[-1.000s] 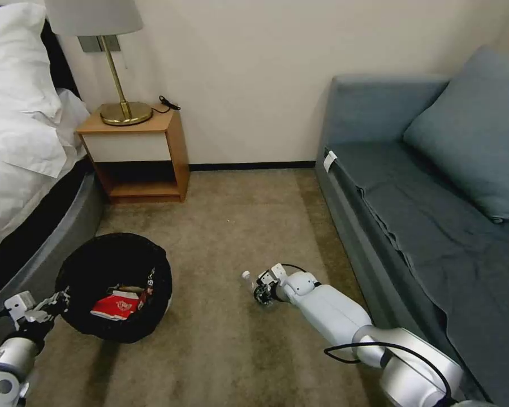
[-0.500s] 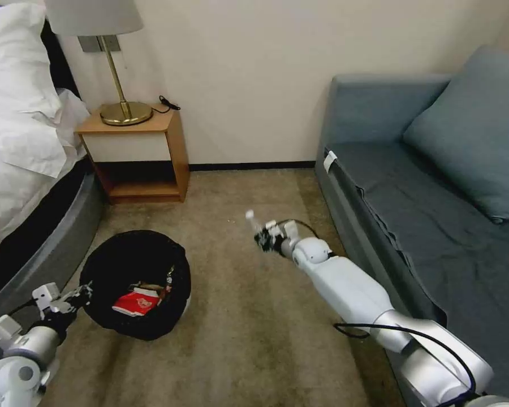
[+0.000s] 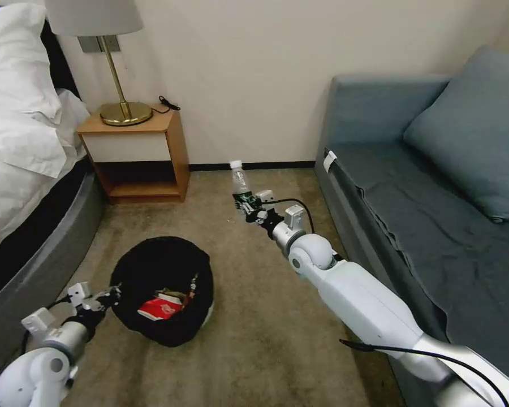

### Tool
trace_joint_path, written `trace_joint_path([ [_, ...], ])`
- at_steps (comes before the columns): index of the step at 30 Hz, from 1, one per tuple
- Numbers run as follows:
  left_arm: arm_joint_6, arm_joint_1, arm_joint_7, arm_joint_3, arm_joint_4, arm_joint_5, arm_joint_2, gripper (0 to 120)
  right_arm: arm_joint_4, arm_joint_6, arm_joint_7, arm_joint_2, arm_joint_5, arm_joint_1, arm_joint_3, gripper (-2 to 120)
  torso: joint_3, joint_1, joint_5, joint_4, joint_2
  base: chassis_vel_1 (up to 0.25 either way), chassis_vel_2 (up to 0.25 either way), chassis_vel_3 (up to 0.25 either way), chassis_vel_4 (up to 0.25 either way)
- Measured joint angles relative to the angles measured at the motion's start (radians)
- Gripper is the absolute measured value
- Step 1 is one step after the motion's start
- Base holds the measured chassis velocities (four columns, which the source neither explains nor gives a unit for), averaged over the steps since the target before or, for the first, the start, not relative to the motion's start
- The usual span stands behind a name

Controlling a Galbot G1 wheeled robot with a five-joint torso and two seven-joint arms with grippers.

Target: Pick up the trash bin, then pick up the garbage on the floor and place it into the trash bin.

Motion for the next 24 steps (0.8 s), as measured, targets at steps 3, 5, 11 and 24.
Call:
trace_joint_path([
  [3, 0.002, -0.008, -0.009, 0.015, -0.002, 0.002, -0.006, 4, 0.077, -0.009, 0.008, -0.027, 0.02, -0.002, -0.034, 20, 0.0, 0.0, 0.0002, 0.0, 0.0, 0.0, 0.0, 0.0, 0.0],
  [5, 0.004, -0.015, -0.016, 0.028, -0.004, 0.004, -0.011, 4, 0.136, -0.019, 0.01, -0.05, 0.03, -0.007, -0.065, 20, 0.0, 0.0, 0.0001, 0.0, 0.0, 0.0, 0.0, 0.0, 0.0],
  [11, 0.007, -0.025, -0.028, 0.05, -0.006, 0.004, -0.021, 4, 0.219, -0.033, 0.01, -0.094, 0.036, -0.024, -0.121, 20, 0.0, 0.0, 0.0002, -0.0001, 0.0, 0.0, 0.0, 0.0, 0.0],
  [24, 0.008, -0.041, -0.032, 0.108, -0.01, 0.034, -0.035, 4, 0.25, -0.044, -0.035, -0.108, -0.007, -0.066, -0.239, 20, 0.0, 0.0, 0.0, -0.0001, 0.0, 0.0, 0.0, 0.0, 0.0],
])
